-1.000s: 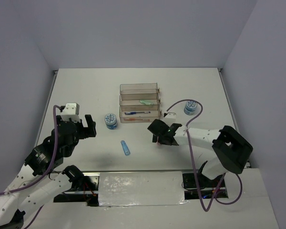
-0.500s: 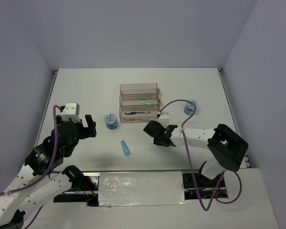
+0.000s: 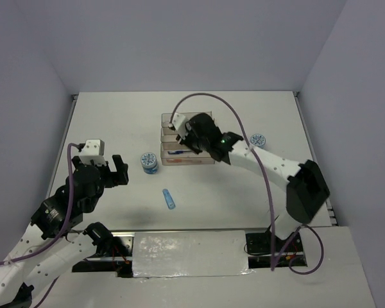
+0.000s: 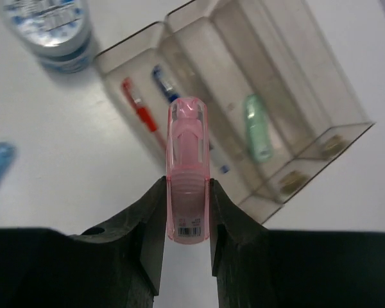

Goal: Sort the stationery into containers
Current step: Pick up the stationery from the center of the board, then place the stationery in the storage box.

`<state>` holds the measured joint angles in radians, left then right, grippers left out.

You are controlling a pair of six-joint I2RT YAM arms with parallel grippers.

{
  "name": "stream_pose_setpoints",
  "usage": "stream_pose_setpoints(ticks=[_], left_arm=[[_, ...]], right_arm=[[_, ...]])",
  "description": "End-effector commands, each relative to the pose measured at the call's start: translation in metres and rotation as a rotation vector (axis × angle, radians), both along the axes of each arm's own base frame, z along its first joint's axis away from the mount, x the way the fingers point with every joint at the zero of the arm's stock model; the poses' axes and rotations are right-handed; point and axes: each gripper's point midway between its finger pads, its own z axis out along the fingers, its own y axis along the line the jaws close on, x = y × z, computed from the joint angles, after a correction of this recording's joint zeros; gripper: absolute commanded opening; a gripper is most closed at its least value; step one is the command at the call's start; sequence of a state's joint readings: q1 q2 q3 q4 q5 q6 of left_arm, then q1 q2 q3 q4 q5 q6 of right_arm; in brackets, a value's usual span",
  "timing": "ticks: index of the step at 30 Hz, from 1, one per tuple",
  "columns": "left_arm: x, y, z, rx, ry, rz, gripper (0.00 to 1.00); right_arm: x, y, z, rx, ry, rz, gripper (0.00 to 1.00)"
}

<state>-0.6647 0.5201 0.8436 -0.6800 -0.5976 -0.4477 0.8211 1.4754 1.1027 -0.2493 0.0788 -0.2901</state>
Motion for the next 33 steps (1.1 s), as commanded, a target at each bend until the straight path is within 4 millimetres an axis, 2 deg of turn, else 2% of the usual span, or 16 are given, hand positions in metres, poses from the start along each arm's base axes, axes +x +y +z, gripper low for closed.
stream_pose_setpoints(ticks=[1, 4, 5, 6, 7, 12, 15, 18, 19, 21, 22, 24, 25, 26, 29, 33], left_arm=[[0.002, 0.002, 0.006, -0.015, -0.033, 0.011, 0.99], [0.002, 0.001, 0.005, -0.014, -0.03, 0.011, 0.99], [0.002, 0.002, 0.005, -0.013, -0.031, 0.011, 0.99], [0.002, 0.002, 0.006, -0.014, -0.033, 0.011, 0.99], [0.002, 0.001, 0.005, -0.014, -0.032, 0.009, 0.99], [0.003, -0.002, 0.005, -0.01, -0.026, -0.006, 0.99], [0.004, -0.003, 0.003, -0.005, -0.02, -0.011, 0.99], [0.004, -0.005, 0.003, -0.005, -0.017, -0.015, 0.99], [0.005, -0.005, 0.003, -0.005, -0.017, -0.015, 0.99], [0.005, -0.005, 0.002, -0.005, -0.016, -0.015, 0.99], [0.004, -0.005, 0.003, -0.005, -0.017, -0.015, 0.99], [0.005, -0.005, 0.003, -0.003, -0.018, -0.016, 0.99], [0.005, -0.005, 0.002, -0.002, -0.015, -0.016, 0.99], [0.005, -0.005, 0.001, 0.001, -0.012, -0.016, 0.99], [0.005, -0.005, 0.001, 0.002, -0.01, -0.012, 0.99], [0.005, -0.004, 0.001, 0.003, -0.01, -0.01, 0.99]], right_arm=[[0.068, -0.017, 0.001, -0.312, -0.109, 0.16, 0.0], [0.108, -0.025, -0.003, -0.435, -0.067, 0.133, 0.0], [0.119, -0.02, 0.009, -0.453, -0.101, 0.139, 0.0], [0.125, -0.02, -0.006, -0.485, -0.078, 0.146, 0.0], [0.132, -0.023, -0.006, -0.498, -0.087, 0.13, 0.0], [0.144, -0.011, -0.018, -0.468, -0.081, 0.173, 0.02], [0.141, -0.007, -0.023, -0.455, -0.07, 0.194, 0.06], [0.144, -0.009, -0.03, -0.453, -0.073, 0.184, 0.17], [0.144, -0.01, -0.032, -0.453, -0.067, 0.182, 0.25], [0.145, -0.012, -0.037, -0.458, -0.058, 0.177, 0.3], [0.145, -0.013, -0.037, -0.457, -0.057, 0.174, 0.38], [0.146, -0.012, -0.038, -0.451, -0.061, 0.172, 0.42], [0.145, -0.012, -0.038, -0.449, -0.061, 0.174, 0.68], [0.145, -0.011, -0.038, -0.443, -0.062, 0.176, 0.98], [0.144, -0.009, -0.031, -0.426, -0.068, 0.176, 1.0], [0.141, -0.002, -0.006, -0.351, -0.097, 0.169, 1.0]])
